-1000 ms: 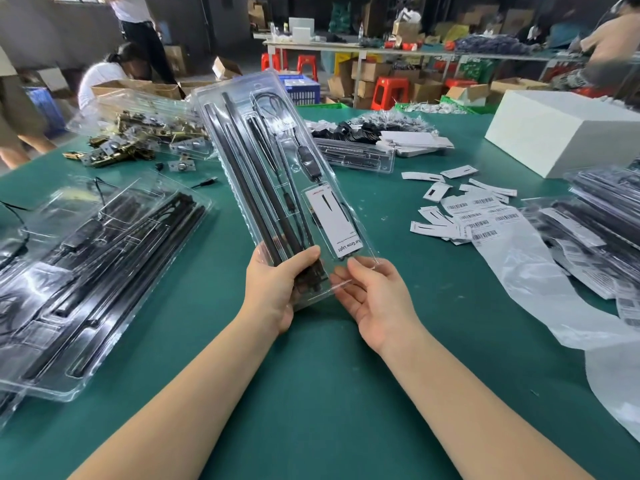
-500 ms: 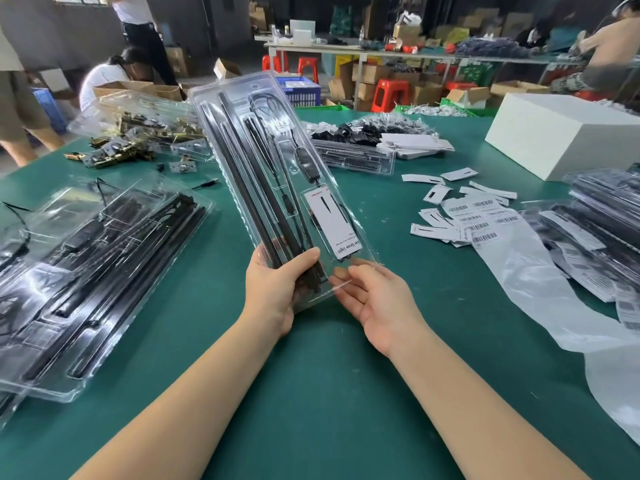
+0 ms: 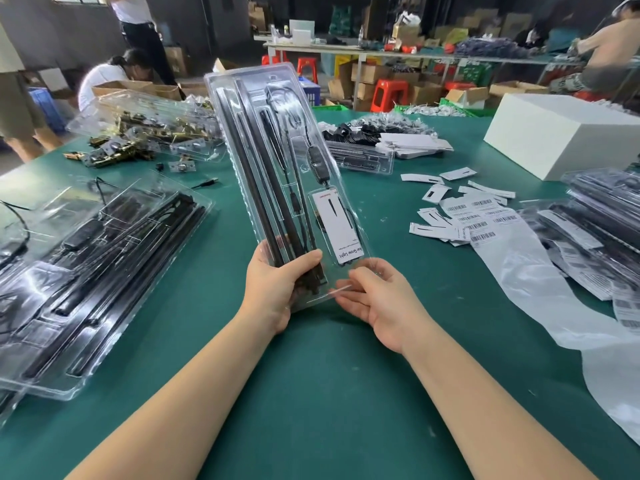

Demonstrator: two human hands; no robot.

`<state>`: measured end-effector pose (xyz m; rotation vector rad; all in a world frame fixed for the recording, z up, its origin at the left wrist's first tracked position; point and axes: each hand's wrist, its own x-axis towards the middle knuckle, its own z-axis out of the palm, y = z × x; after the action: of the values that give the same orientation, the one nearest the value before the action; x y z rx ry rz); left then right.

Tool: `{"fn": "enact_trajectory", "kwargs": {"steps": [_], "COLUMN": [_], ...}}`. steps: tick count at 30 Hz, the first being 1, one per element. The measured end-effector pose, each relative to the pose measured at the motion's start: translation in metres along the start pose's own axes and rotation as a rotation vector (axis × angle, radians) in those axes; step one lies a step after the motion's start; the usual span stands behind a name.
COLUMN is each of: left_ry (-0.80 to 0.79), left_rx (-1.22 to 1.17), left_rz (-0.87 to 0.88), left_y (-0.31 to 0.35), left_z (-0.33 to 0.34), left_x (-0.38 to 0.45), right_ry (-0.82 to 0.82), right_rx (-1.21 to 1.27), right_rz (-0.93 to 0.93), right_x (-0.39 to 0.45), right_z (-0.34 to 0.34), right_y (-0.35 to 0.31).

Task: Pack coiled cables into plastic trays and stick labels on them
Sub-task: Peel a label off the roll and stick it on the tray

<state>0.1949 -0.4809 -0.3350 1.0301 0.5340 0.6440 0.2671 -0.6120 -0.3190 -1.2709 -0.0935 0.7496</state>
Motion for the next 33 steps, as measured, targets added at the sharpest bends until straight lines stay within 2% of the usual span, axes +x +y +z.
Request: {"fn": "enact_trajectory", "kwargs": {"steps": [3,13,21,23,27,30,33], "left_ry": [-0.002,0.006,-0.013,-0.042,-0.158,-0.302,-0.371], "left_rx": [-0.008,-0.006,-0.018,0.000,0.104,0.188,0.290], "left_rz": [-0.009,-0.016,-0.071,-0.107,-0.179,-0.215,-0.230], "left_y": [0.000,-0.003,0.003,0.007,0.011,0.014,0.015], "left_z": [0.000,-0.001,-0.002,-0.003,-0.008,-0.010,-0.012], "left_x": [0.000,-0.001,0.004,0.004,0.003,0.001,0.000], "right_ry": [-0.013,0.061,-0.069,-0.064,0.135,0.149,0.126], "right_rx": [0.098,-0.008,-0.133,-0.079,-0.210,-0.276,-0.374], "right_rz": [-0.004,-0.080,-0.116,-0.148,-0.288,-0.333,-0.411], "right_x": [0.001,0.004,0.005,0.008,0.016,0.017,0.016], "right_z": [0.001,0.004,-0.007,-0.012,-0.023,-0.027,-0.029], "right_y": [0.003,0.004,-0.003,-0.008,-0.011,-0.010,-0.010]}}
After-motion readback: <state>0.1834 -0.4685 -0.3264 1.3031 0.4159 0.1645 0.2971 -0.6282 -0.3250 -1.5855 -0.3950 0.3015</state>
